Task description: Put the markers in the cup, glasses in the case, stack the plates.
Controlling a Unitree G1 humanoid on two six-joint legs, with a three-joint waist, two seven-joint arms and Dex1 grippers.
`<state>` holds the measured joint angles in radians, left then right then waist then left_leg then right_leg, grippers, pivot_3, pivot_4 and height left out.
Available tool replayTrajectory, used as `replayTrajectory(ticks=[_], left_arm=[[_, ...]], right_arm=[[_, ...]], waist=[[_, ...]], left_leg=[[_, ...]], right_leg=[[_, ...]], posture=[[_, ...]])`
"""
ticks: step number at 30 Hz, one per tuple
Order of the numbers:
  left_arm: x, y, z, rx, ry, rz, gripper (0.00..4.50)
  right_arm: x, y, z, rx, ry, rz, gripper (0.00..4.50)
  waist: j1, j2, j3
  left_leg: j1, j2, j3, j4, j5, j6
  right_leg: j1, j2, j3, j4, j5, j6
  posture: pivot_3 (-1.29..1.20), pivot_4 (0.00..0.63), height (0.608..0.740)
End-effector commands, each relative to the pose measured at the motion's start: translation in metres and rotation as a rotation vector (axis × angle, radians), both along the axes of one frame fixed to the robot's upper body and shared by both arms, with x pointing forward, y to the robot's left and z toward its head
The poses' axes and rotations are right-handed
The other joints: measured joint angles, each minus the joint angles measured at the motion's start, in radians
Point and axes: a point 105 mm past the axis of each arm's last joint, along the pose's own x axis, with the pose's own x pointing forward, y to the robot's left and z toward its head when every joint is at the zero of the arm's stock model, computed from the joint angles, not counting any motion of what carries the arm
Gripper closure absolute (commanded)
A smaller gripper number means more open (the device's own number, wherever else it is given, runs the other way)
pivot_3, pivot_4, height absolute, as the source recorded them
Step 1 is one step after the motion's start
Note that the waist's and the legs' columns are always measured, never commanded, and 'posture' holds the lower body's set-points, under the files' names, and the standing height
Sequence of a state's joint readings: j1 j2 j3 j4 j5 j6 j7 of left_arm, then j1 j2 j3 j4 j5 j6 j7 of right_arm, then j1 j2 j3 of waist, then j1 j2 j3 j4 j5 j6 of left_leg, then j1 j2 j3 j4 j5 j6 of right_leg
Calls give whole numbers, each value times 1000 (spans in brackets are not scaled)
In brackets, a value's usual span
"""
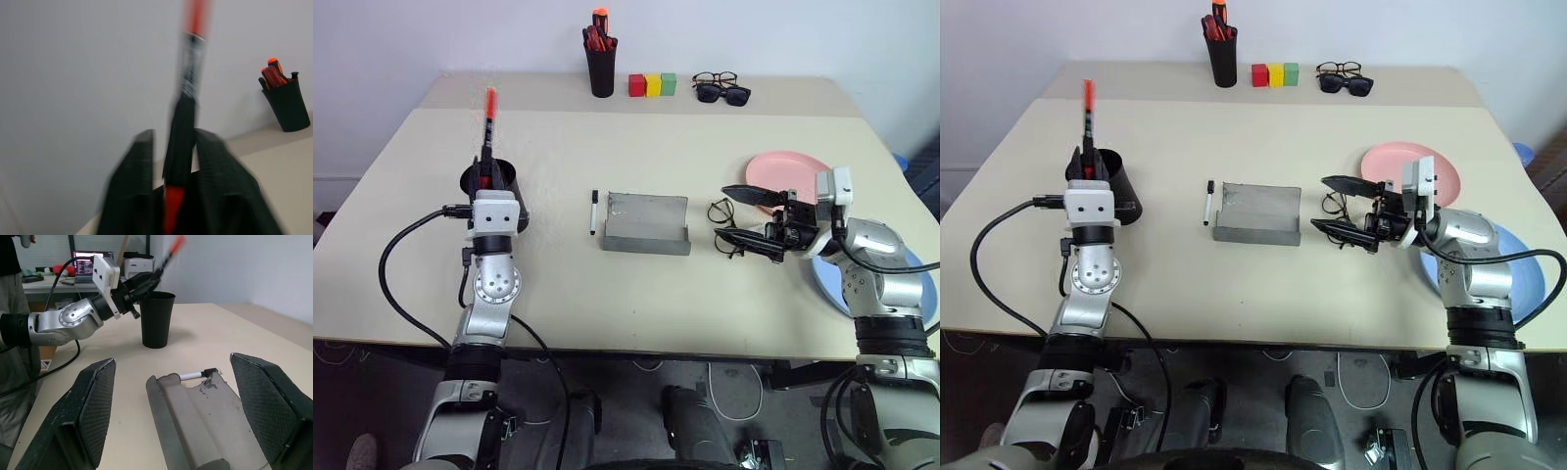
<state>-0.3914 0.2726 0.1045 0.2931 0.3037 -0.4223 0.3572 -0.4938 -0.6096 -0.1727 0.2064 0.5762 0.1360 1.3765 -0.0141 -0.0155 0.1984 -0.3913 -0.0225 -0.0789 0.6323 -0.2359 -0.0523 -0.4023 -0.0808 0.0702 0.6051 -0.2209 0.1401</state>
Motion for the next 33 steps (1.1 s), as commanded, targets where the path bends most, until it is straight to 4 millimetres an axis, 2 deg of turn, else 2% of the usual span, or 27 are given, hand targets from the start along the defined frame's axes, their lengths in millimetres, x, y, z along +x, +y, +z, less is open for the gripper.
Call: replayTrajectory(ticks=[1,16,22,27,30,33], left_arm=[[-4,-1,10,-11,-58,-10,1258],[-12,-4,13,-62,-81,-50,1258],[-2,11,11,-248,93,16,1258],[5,10,23,-278,284,-160,1258],[-1,6,43,-264,248,-237,1258],[-5,-1,51,-275,220,-298,1258]], right_arm=[[-4,-6,14,8,-50,-11,688],[-2,-9,10,10,-37,-29,688],[-1,-11,9,6,-36,-36,688],[-1,-13,9,5,-35,-47,688],[0,-14,8,9,-33,-51,688],[1,-13,7,14,-33,-53,688]], waist=[[0,0,0],[0,0,0],[-1,0,0],[-7,0,0],[-7,0,0],[-5,0,0]], left_leg=[[0,0,0,0,0,0],[0,0,0,0,0,0],[0,0,0,0,0,0],[1,0,0,1,0,0],[0,0,0,1,0,0],[0,0,0,1,0,0]], right_leg=[[0,0,0,0,0,0],[0,0,0,0,0,0],[0,0,0,0,0,0],[-1,0,0,5,-1,0],[-2,0,0,5,-1,0],[-2,0,0,5,-1,0]], posture=[[0,150,740],[0,150,740],[0,150,740],[0,150,740],[0,150,740],[0,150,740]])
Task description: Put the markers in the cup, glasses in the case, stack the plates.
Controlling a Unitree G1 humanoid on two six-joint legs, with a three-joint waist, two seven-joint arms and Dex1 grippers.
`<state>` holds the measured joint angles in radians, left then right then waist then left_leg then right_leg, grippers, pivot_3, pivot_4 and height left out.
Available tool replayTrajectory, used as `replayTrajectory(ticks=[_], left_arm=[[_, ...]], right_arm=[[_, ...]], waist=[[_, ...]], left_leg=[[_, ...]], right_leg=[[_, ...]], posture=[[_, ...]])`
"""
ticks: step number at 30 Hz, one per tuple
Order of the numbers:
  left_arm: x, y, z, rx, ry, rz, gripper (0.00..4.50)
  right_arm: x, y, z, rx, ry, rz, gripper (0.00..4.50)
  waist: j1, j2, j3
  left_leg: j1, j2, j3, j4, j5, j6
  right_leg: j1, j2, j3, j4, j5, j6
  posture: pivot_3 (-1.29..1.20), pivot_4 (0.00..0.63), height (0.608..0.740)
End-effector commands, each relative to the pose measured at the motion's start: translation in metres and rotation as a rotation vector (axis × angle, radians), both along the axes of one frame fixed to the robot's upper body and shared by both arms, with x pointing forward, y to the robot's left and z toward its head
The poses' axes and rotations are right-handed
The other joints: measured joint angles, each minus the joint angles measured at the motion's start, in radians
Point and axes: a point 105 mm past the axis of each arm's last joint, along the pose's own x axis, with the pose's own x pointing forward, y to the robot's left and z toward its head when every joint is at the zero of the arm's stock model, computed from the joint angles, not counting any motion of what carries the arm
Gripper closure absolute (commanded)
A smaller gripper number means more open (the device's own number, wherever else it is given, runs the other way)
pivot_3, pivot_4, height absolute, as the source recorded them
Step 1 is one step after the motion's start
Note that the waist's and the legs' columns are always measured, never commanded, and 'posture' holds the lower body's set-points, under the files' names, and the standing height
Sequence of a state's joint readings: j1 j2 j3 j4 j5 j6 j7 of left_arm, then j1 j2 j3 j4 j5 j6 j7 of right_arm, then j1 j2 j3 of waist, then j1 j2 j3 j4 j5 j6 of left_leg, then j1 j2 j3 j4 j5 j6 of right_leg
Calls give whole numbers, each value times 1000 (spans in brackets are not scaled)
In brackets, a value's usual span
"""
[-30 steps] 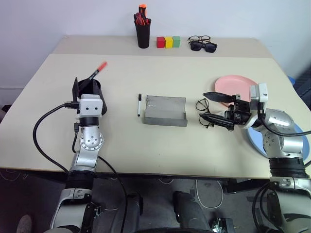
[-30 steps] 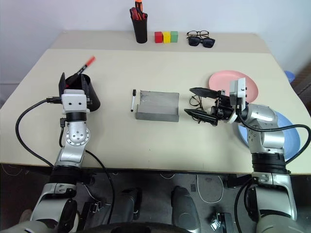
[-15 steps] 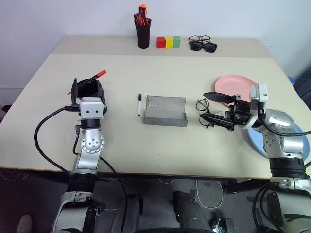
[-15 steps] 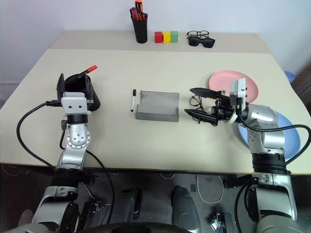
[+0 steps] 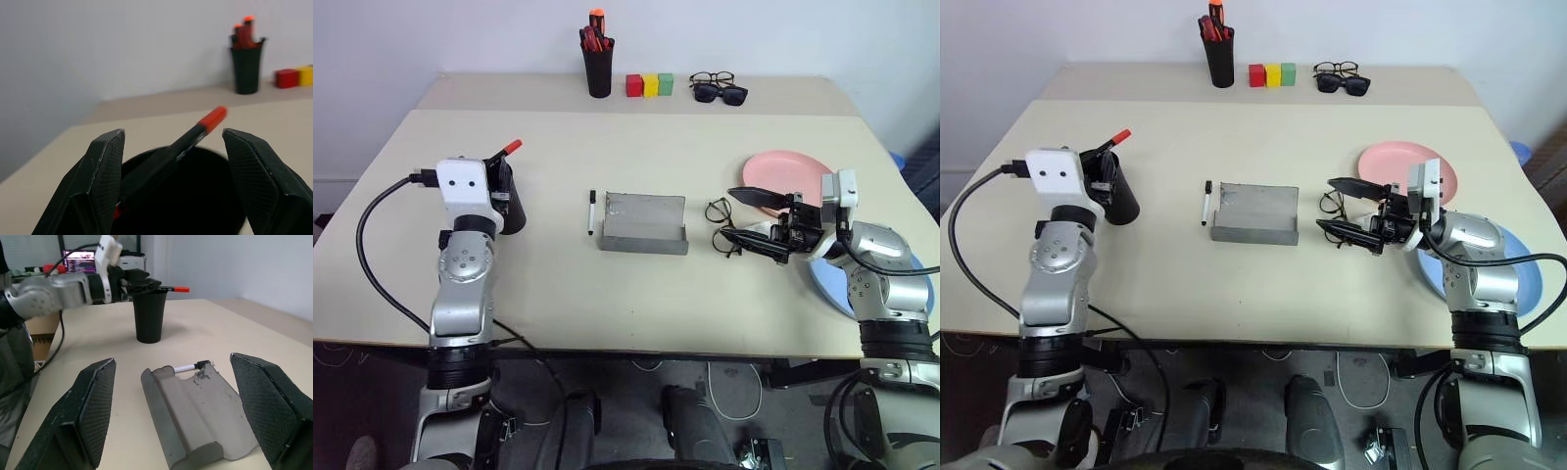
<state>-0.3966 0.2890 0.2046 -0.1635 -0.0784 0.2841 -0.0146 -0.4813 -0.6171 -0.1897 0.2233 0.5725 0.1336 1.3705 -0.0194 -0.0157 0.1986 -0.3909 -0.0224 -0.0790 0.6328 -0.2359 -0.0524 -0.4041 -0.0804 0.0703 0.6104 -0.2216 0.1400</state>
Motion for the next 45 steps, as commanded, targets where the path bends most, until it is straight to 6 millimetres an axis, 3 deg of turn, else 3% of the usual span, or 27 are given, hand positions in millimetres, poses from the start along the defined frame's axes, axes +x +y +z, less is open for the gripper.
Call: replayTrajectory(ticks=[1,5,10,14,17,23,31,45], left_arm=[[-10,-12,27,-31,-97,-87,1258],[-14,-16,30,-138,-54,-160,1258],[-14,2,26,-267,98,-145,1258],[-20,16,35,-342,181,-157,1258],[-25,20,41,-362,225,-189,1258],[-29,21,43,-336,335,-259,1258],[-31,28,34,-418,455,-246,1258],[-26,35,27,-449,478,-209,1258]], right_arm=[[0,-5,10,10,-48,-19,688],[1,-5,10,13,-48,-19,688],[1,-8,6,-6,1,-23,688],[-11,-11,-1,-78,1,-10,688],[-20,-12,-3,-108,-7,2,688],[-33,-2,22,22,-40,57,688],[-29,5,19,25,-47,58,688],[-27,0,19,26,-57,22,688]], waist=[[0,0,0],[0,0,0],[-4,-1,0],[-2,-1,1],[-1,-1,1],[-10,-1,1],[-26,-2,1],[-25,-2,1]], left_leg=[[0,0,0,0,0,0],[0,0,0,0,0,0],[0,0,0,0,0,0],[-1,0,0,0,0,0],[-1,0,-1,0,0,0],[0,0,-1,0,0,0],[0,0,-1,0,0,0],[0,0,-1,0,0,-1]], right_leg=[[0,0,0,0,0,0],[0,0,0,0,0,0],[-1,0,0,1,0,0],[-1,0,0,0,-1,1],[-1,0,0,1,-1,1],[-1,0,0,1,-1,1],[-1,1,0,1,-1,0],[-1,0,0,1,-1,0]], posture=[[0,150,740],[0,150,740],[0,150,740],[0,150,740],[0,150,740],[0,150,740],[0,150,740],[0,150,740]])
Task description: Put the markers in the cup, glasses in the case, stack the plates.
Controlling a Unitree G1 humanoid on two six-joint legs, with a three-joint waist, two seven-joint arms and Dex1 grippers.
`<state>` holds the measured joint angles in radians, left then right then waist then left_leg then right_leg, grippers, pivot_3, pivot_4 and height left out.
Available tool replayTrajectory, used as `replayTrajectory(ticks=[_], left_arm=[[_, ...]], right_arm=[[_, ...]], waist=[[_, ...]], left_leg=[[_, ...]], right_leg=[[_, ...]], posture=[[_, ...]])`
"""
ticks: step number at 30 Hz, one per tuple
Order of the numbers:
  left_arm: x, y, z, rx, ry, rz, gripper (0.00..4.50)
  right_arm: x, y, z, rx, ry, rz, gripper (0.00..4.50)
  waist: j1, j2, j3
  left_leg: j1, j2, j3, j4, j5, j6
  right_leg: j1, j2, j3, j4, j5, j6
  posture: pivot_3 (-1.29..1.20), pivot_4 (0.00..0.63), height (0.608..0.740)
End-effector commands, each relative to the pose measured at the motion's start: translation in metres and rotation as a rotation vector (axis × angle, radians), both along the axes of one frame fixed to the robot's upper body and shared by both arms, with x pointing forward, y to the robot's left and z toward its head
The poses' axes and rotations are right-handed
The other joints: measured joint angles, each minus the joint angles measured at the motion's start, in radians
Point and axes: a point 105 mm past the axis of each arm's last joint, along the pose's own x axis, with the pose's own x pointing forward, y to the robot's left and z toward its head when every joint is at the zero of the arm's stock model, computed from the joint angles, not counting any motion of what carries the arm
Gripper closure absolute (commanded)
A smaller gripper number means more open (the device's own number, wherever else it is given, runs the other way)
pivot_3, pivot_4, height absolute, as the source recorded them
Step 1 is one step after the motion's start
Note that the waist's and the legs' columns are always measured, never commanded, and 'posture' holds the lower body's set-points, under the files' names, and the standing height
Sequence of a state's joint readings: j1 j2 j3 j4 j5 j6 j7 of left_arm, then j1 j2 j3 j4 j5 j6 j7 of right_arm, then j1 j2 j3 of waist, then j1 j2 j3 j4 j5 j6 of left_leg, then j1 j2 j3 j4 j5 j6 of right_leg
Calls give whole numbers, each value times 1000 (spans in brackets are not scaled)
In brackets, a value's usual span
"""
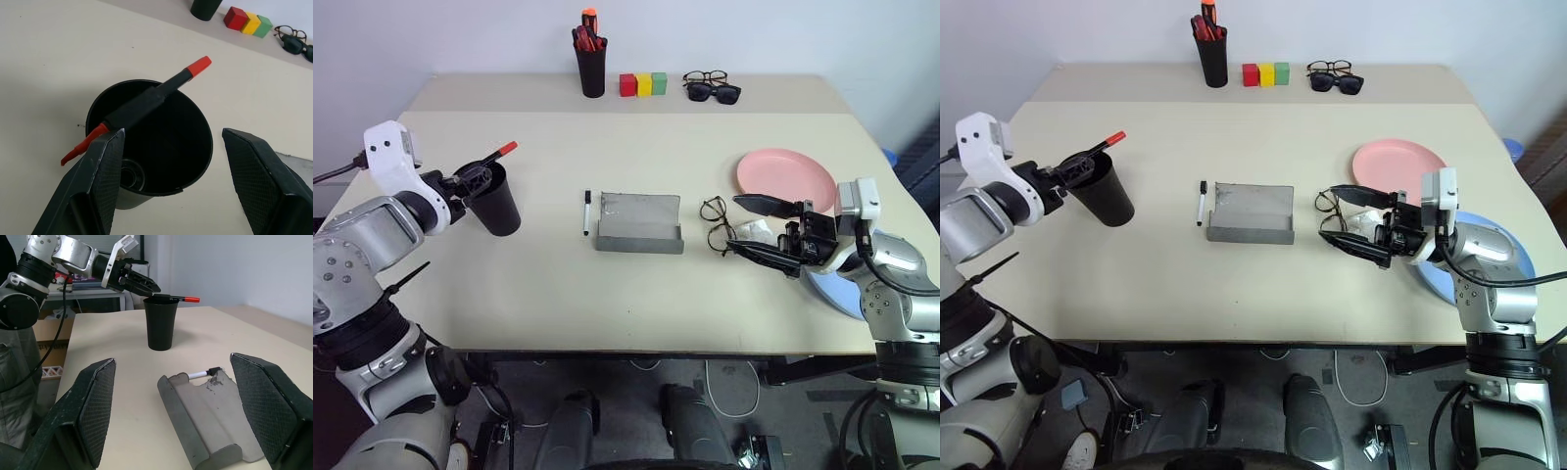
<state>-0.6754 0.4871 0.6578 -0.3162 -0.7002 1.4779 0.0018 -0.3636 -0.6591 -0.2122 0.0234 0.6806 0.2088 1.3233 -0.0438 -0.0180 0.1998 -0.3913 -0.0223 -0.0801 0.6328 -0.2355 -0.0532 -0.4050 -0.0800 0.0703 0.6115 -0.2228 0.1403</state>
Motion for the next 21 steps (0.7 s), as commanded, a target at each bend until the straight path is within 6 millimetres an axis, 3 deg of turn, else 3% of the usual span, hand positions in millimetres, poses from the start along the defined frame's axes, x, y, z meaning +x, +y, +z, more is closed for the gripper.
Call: replayTrajectory(ticks=[1,8,18,21], left_arm=[[3,-1,6,2,-38,6,1258],[19,-20,11,-28,-79,-43,1258],[-3,-19,25,-36,-129,-133,1258],[-10,-11,30,-30,-136,-123,1258]], right_arm=[[-1,-3,11,3,-53,-15,688],[-2,-5,12,-2,-53,-26,688],[0,-5,10,1,-49,-36,688],[2,-3,9,4,-46,-28,688]], waist=[[0,0,0],[2,0,0],[0,0,0],[0,-1,0]], left_leg=[[0,0,0,0,0,0],[0,0,0,0,0,0],[0,0,0,0,0,0],[0,0,0,0,0,0]], right_leg=[[0,0,0,0,0,0],[0,0,0,0,0,0],[-1,0,0,0,0,0],[-1,0,0,0,0,0]], posture=[[0,150,740],[0,150,740],[0,150,740],[0,150,740]])
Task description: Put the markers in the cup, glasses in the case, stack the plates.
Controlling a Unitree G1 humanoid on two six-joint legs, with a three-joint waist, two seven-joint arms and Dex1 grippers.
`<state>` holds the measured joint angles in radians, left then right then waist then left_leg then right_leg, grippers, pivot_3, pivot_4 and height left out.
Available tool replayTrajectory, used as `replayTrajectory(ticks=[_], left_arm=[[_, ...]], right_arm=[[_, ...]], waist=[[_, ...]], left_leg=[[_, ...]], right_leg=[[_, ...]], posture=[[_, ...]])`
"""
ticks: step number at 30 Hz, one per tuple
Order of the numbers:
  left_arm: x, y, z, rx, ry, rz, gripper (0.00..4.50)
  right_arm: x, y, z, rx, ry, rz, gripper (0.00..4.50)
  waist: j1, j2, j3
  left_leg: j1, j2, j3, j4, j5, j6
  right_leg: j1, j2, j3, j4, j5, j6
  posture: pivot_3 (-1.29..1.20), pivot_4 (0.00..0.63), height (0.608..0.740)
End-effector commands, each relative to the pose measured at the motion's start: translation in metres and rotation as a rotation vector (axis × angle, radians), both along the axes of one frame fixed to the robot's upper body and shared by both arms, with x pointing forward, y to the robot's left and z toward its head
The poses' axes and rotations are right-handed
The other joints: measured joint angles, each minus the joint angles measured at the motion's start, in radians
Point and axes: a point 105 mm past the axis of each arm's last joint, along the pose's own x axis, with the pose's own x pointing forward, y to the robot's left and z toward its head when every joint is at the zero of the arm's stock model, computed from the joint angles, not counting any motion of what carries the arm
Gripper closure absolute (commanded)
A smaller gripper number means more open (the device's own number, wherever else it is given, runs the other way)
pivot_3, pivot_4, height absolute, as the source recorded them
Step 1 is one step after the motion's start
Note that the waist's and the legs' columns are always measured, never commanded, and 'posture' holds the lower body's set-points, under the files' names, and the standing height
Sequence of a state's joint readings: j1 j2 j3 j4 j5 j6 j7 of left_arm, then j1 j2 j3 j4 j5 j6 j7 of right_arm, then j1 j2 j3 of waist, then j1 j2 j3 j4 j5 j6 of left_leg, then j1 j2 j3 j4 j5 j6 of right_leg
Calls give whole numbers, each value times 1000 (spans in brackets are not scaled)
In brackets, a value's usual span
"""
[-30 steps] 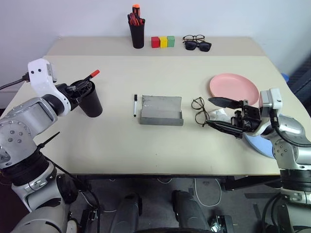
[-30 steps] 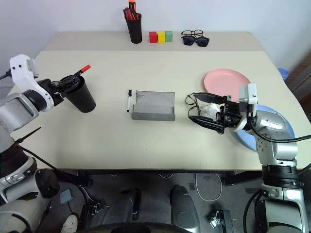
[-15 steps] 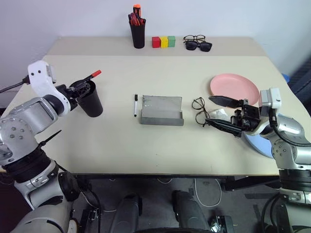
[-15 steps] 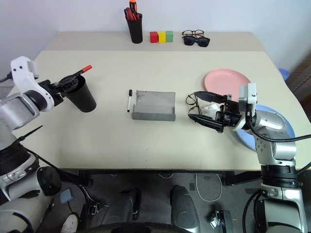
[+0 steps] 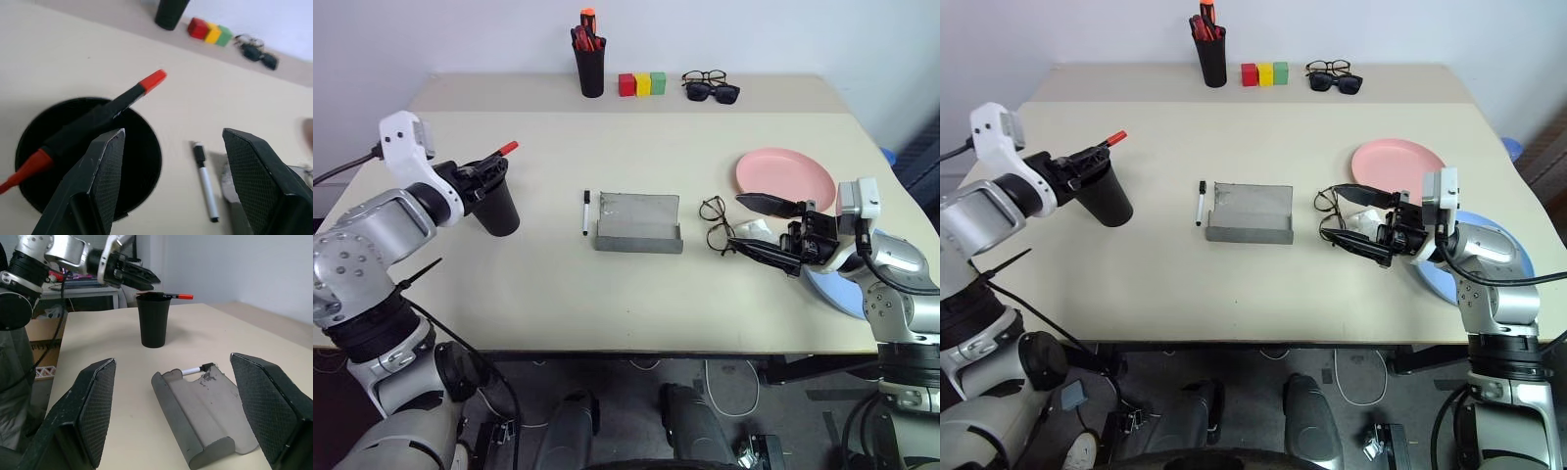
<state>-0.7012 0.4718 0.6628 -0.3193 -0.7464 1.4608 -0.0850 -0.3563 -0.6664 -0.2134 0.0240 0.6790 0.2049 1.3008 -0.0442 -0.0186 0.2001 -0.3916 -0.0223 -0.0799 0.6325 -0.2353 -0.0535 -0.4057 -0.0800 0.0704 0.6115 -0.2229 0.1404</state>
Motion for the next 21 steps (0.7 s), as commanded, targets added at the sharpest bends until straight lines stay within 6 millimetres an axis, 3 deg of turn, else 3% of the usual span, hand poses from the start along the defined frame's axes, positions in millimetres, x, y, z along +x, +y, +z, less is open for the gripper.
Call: replayTrajectory(ticks=[1,9,21], left_arm=[[-13,12,17,11,-58,18,1258],[-22,35,11,27,-20,101,1258],[-20,41,-7,24,34,151,1258]], right_arm=[[1,0,9,7,-48,2,688],[4,4,7,14,-37,24,688],[1,1,7,8,-36,19,688]], waist=[[0,0,0],[0,0,0],[0,0,0]], left_leg=[[0,0,0,0,0,0],[0,0,0,0,0,0],[0,0,0,0,0,0]], right_leg=[[0,0,0,0,0,0],[0,0,0,0,0,0],[0,0,0,0,0,0]], posture=[[0,150,740],[0,150,740],[0,150,740]])
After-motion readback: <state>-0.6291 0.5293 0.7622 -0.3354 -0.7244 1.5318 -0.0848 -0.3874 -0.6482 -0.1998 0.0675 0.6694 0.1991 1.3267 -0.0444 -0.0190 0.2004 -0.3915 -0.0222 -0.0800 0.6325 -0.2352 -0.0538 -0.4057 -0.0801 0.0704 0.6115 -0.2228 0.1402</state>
